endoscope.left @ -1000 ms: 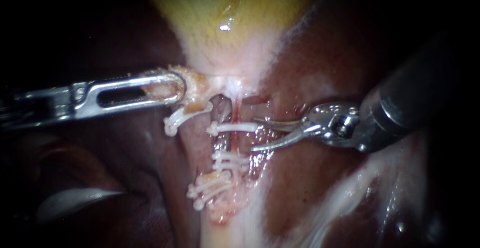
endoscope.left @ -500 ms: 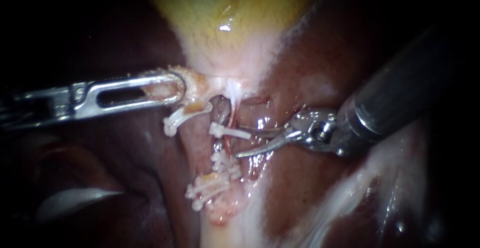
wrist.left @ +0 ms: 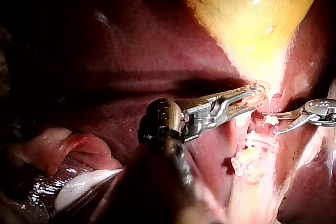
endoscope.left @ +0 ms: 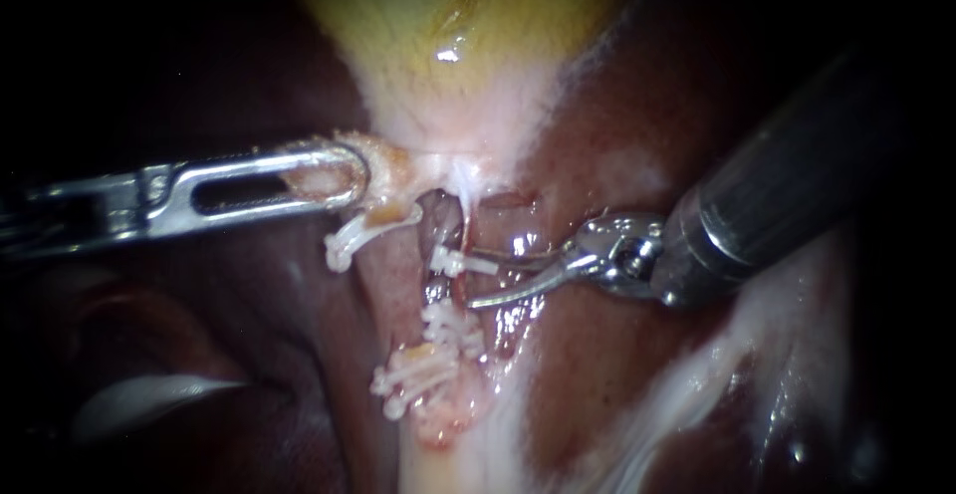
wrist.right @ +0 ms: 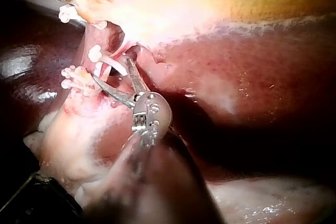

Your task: Go to the cutting position right tube

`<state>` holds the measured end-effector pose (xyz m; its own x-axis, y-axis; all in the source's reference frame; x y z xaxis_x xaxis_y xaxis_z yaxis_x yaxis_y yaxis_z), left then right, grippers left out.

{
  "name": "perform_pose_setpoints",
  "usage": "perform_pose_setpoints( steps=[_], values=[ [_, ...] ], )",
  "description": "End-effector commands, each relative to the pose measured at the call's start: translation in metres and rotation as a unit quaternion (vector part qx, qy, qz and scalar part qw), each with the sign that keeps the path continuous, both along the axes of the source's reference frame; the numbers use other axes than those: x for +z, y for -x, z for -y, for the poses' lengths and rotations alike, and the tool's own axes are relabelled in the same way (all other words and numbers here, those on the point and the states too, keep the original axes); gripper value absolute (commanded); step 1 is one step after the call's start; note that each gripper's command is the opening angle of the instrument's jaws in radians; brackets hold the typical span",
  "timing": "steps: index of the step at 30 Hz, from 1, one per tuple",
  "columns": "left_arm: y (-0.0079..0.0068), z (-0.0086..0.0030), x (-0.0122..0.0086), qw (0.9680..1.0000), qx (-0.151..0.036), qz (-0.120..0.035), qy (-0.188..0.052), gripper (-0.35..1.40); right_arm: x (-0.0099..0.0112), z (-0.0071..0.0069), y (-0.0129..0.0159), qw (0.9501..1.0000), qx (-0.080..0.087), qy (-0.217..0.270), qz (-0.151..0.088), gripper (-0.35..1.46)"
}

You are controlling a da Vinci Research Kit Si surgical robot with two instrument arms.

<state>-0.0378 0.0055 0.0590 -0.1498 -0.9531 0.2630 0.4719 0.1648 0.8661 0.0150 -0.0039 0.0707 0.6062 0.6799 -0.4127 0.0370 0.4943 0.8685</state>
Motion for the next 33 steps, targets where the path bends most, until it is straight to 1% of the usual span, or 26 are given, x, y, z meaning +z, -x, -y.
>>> perform_pose_setpoints(
  steps=[1, 8, 17, 22, 26, 33],
  values=[
    [0.0000, 0.0000, 0.0000, 1.0000, 0.000, 0.000, 0.000, -0.35, -0.0001, 0.0000, 0.0002, 1.0000, -0.001, -0.001, 0.000, 1.35],
    [0.0000, 0.0000, 0.0000, 1.0000, 0.000, 0.000, 0.000, -0.35, 0.0005, -0.0001, 0.0010, 1.0000, -0.003, -0.002, 0.000, 1.33],
    [0.0000, 0.0000, 0.0000, 1.0000, 0.000, 0.000, 0.000, -0.35, 0.0007, 0.0002, 0.0010, 0.9998, -0.001, -0.011, -0.015, 1.33],
    [0.0000, 0.0000, 0.0000, 1.0000, 0.000, 0.000, 0.000, -0.35, 0.0008, 0.0002, 0.0002, 0.9996, 0.006, -0.015, -0.023, 1.33],
    [0.0000, 0.0000, 0.0000, 1.0000, 0.000, 0.000, 0.000, -0.35, 0.0010, 0.0001, -0.0007, 0.9995, 0.006, -0.018, -0.026, 1.33],
    [0.0000, 0.0000, 0.0000, 1.0000, 0.000, 0.000, 0.000, -0.35, 0.0014, 0.0005, -0.0022, 0.9984, 0.008, -0.030, -0.047, 1.33]
  ],
)
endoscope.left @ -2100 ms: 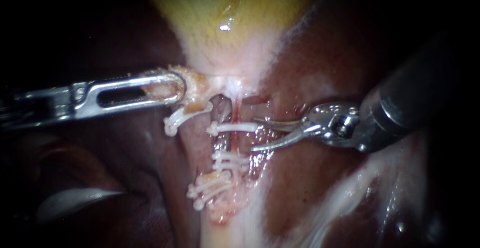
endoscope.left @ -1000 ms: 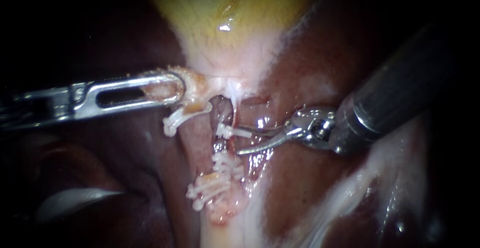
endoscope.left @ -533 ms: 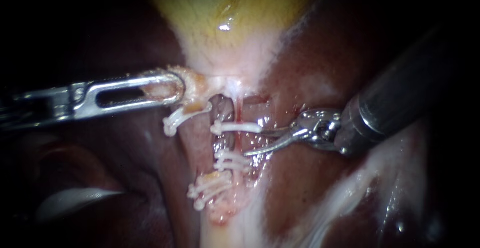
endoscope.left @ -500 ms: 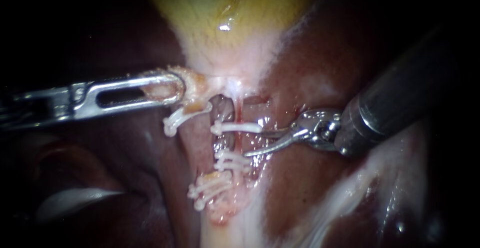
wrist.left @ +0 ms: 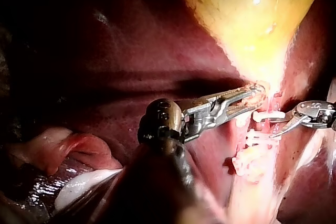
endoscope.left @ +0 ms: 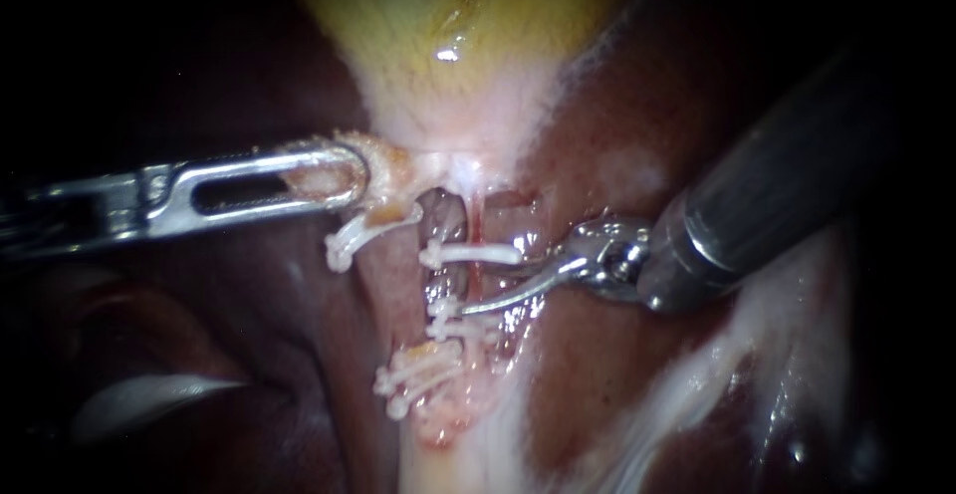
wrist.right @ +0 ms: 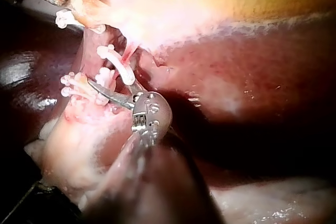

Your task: Go to the cutting position right tube

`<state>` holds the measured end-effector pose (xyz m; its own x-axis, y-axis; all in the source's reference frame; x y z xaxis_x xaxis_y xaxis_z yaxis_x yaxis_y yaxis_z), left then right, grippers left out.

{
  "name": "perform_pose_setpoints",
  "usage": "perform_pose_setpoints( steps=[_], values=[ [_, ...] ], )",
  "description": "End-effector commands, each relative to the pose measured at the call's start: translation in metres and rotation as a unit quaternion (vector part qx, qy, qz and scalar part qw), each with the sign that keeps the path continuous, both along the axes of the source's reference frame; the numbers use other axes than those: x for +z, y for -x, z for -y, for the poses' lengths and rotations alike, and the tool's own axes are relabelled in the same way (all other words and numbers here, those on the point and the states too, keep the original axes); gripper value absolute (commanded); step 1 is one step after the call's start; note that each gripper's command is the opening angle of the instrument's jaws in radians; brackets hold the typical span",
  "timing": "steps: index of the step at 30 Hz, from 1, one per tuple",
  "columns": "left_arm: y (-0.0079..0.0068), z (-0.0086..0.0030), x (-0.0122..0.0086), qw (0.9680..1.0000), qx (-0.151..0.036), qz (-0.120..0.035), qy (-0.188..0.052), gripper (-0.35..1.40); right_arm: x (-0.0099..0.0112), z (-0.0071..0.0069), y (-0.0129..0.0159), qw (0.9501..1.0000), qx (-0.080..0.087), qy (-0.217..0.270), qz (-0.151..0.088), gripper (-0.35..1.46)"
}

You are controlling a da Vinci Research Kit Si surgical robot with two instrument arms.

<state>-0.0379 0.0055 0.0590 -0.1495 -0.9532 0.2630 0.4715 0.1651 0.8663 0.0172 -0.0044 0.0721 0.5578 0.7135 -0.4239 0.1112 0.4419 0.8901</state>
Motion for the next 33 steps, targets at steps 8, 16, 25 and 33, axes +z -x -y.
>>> perform_pose_setpoints(
  steps=[8, 16, 25, 33],
  values=[
    [0.0000, 0.0000, 0.0001, 1.0000, 0.000, 0.000, 0.000, -0.35, 0.0001, -0.0001, -0.0010, 0.9979, 0.017, -0.025, -0.057, 1.33],
    [-0.0005, -0.0003, 0.0007, 1.0000, 0.002, 0.001, 0.000, -0.35, -0.0004, 0.0003, -0.0012, 0.9926, 0.009, -0.051, -0.110, 1.33],
    [-0.0001, -0.0001, 0.0012, 1.0000, 0.001, 0.000, 0.002, -0.35, -0.0009, 0.0008, -0.0023, 0.9913, -0.005, -0.051, -0.121, 1.29],
    [0.0002, 0.0001, 0.0014, 1.0000, 0.001, -0.001, 0.002, -0.35, -0.0004, 0.0007, -0.0045, 0.9913, 0.016, -0.016, -0.130, 1.29]
  ],
)
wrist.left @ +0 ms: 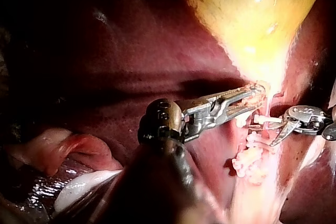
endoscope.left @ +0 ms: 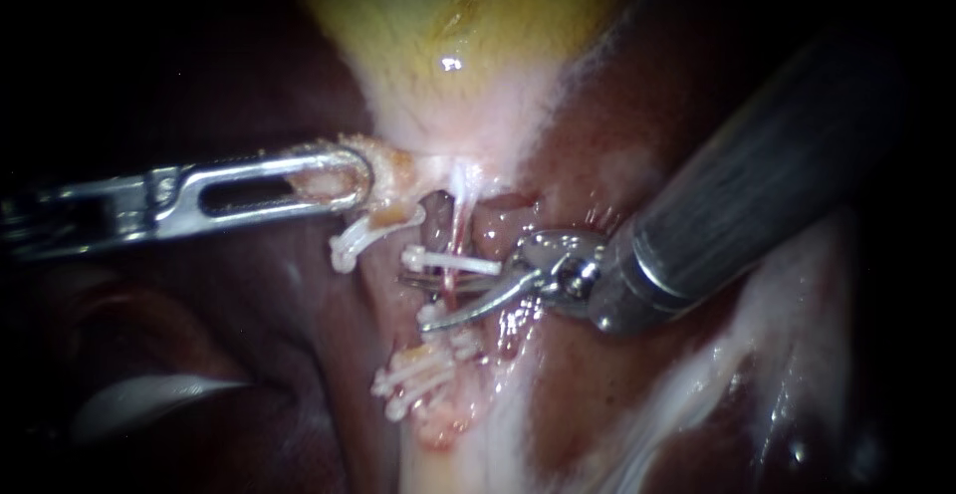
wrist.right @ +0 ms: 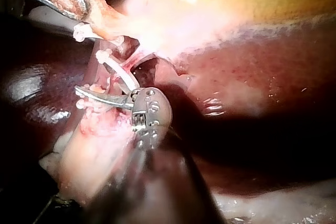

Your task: Go to the cutting position right tube

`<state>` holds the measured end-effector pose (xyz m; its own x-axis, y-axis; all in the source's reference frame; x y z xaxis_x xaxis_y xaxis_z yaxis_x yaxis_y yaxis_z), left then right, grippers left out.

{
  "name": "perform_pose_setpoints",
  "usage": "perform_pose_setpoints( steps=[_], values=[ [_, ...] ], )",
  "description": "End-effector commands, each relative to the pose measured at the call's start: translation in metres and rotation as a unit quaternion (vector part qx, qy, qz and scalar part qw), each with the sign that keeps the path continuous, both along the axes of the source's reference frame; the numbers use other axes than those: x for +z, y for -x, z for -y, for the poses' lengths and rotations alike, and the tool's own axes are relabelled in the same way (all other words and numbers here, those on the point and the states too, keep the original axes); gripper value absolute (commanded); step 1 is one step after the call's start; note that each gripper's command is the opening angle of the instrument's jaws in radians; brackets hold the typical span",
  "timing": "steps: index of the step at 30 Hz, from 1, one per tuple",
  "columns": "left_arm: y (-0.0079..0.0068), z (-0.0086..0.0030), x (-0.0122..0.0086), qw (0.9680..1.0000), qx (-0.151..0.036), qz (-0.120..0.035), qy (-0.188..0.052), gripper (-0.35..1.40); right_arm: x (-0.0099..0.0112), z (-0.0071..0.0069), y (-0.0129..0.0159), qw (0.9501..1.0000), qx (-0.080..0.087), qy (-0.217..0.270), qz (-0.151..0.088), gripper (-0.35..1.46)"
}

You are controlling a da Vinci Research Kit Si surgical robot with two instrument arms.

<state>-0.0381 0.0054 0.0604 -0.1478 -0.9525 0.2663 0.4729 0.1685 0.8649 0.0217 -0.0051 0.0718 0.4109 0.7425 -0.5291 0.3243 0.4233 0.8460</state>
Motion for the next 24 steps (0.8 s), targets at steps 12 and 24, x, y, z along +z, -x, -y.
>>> perform_pose_setpoints(
  steps=[12, 24],
  values=[
    [0.0000, 0.0000, 0.0000, 1.0000, 0.001, -0.002, 0.000, -0.35, 0.0015, 0.0013, -0.0018, 0.9995, 0.025, 0.007, -0.018, 1.29],
    [-0.0001, 0.0000, 0.0001, 1.0000, 0.001, -0.001, 0.000, -0.35, 0.0015, 0.0013, -0.0019, 0.9991, 0.033, 0.002, -0.027, 1.31]
  ],
)
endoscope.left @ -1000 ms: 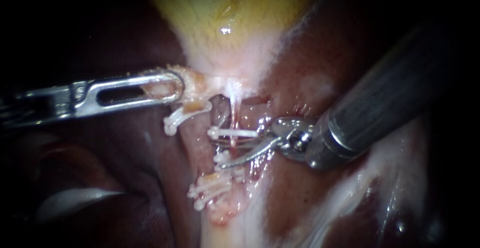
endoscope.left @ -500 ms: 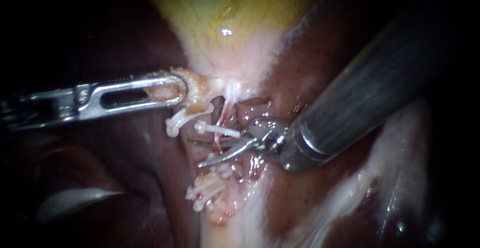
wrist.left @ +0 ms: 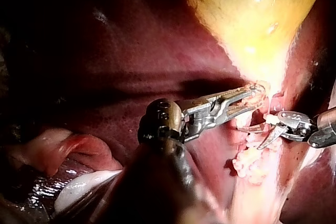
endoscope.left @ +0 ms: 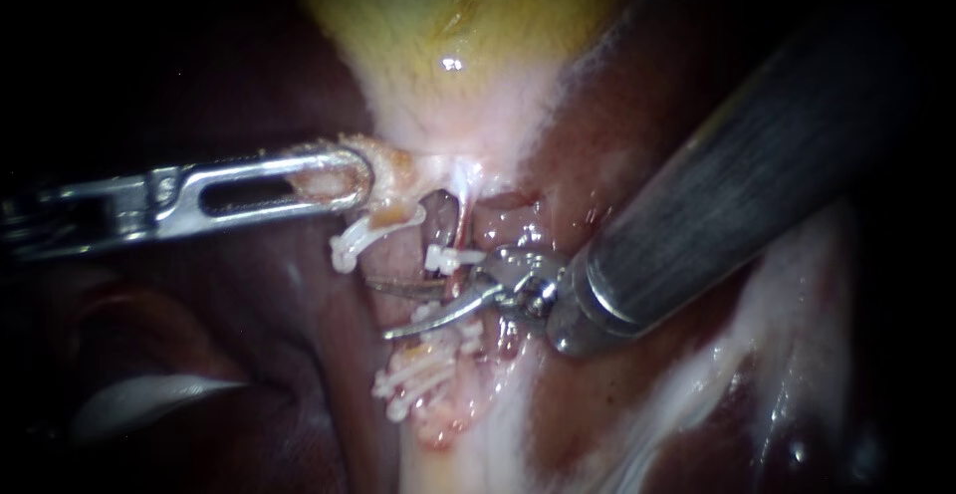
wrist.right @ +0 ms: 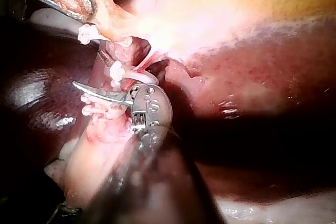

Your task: Go to the cutting position right tube

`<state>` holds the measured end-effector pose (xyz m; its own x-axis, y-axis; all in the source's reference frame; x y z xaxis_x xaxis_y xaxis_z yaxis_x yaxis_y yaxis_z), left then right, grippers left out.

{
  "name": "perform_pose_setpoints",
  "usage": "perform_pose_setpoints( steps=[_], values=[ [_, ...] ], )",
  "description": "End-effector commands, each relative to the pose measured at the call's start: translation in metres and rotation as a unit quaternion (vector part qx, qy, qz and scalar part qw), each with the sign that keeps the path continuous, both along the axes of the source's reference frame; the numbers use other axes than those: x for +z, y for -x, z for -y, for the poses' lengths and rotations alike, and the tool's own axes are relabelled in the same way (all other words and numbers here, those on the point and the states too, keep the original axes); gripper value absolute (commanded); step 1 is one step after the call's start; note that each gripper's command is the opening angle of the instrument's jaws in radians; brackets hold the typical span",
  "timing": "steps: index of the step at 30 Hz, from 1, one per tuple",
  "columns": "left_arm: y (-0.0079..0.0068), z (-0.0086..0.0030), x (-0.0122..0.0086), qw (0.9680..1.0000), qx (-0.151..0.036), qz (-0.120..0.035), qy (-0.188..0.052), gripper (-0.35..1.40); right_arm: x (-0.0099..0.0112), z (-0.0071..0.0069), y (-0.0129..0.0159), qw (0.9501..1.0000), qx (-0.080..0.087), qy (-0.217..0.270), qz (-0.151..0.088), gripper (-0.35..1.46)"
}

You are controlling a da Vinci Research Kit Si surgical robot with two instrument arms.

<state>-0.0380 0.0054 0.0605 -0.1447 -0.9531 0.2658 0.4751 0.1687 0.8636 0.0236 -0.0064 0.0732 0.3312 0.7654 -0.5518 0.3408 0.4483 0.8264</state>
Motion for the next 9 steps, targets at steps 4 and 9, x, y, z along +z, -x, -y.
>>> perform_pose_setpoints(
  steps=[4, 9],
  values=[
    [0.0000, 0.0000, 0.0000, 1.0000, 0.000, 0.000, 0.000, -0.35, 0.0000, 0.0000, 0.0001, 1.0000, 0.000, 0.000, 0.000, 1.31],
    [0.0000, 0.0000, 0.0001, 1.0000, 0.000, 0.000, 0.000, -0.35, 0.0000, 0.0000, 0.0002, 1.0000, -0.001, 0.000, 0.000, 1.31]
  ],
)
